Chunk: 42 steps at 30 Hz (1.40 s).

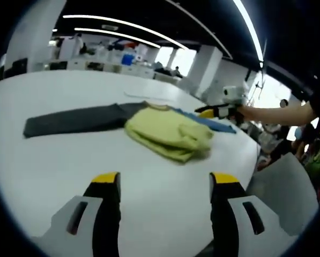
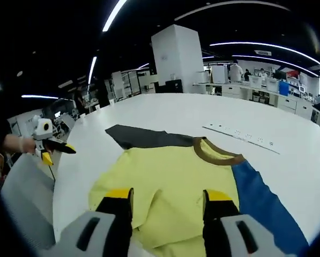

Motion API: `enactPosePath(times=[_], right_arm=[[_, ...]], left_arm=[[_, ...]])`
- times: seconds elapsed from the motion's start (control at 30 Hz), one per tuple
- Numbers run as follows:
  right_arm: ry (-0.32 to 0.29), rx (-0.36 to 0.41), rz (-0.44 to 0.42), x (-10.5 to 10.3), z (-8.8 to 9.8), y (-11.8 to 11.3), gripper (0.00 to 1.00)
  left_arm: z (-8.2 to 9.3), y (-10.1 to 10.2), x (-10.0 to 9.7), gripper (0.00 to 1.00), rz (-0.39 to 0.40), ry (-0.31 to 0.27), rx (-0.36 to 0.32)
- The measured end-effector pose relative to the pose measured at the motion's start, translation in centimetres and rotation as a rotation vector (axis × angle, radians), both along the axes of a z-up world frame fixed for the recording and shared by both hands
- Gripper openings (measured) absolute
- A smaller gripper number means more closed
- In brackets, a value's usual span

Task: Fold the garment on the visible template until the final outline fits inside the template.

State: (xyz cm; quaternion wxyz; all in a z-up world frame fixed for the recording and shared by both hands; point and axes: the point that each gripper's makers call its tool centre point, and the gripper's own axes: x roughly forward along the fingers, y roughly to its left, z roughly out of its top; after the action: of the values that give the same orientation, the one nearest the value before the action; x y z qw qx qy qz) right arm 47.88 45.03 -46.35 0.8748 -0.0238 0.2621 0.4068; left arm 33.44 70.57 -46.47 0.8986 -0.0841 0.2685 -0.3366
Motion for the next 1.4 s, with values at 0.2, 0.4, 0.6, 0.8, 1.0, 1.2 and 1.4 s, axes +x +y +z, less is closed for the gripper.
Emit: enactPosePath(times=[0.2, 0.4, 0.6, 0.8, 1.0, 1.2, 1.4], right_arm=[[-0.003, 0.027, -0.033, -1.6, 0.8, -0.8, 0.7], [0.014, 0.057, -0.083, -2.9, 0.9, -2.1, 0.85], [0.056, 0.028, -0.132, -3.8, 0.0, -3.7, 1.0], [0.085, 0.046, -0.135, -5.2, -0.4, -3.5, 0.79], [0.11, 0.072, -0.127, -5.8, -0.6, -2.6, 0.64], [0.147, 0.096, -0.107, -6.4, -1.0, -1.9, 0.46], [0.206, 0.109, -0.106, -6.4, -2.8, -1.7, 0.27]], left_arm=[[0.4, -0.1, 0.4, 0.64, -0.013, -0.009, 0.007], [0.6, -0.1, 0.4, 0.64, -0.019, -0.012, 0.013], [0.5, -0.3, 0.3, 0.64, -0.022, -0.012, 0.01], [0.4, -0.7, 0.2, 0.64, -0.028, -0.008, 0.002], [0.3, -0.8, 0.1, 0.64, -0.026, -0.004, -0.001], [0.2, -0.6, -0.1, 0.64, -0.02, 0.003, -0.001], [0.0, -0.6, -0.2, 0.63, -0.018, 0.01, -0.004]])
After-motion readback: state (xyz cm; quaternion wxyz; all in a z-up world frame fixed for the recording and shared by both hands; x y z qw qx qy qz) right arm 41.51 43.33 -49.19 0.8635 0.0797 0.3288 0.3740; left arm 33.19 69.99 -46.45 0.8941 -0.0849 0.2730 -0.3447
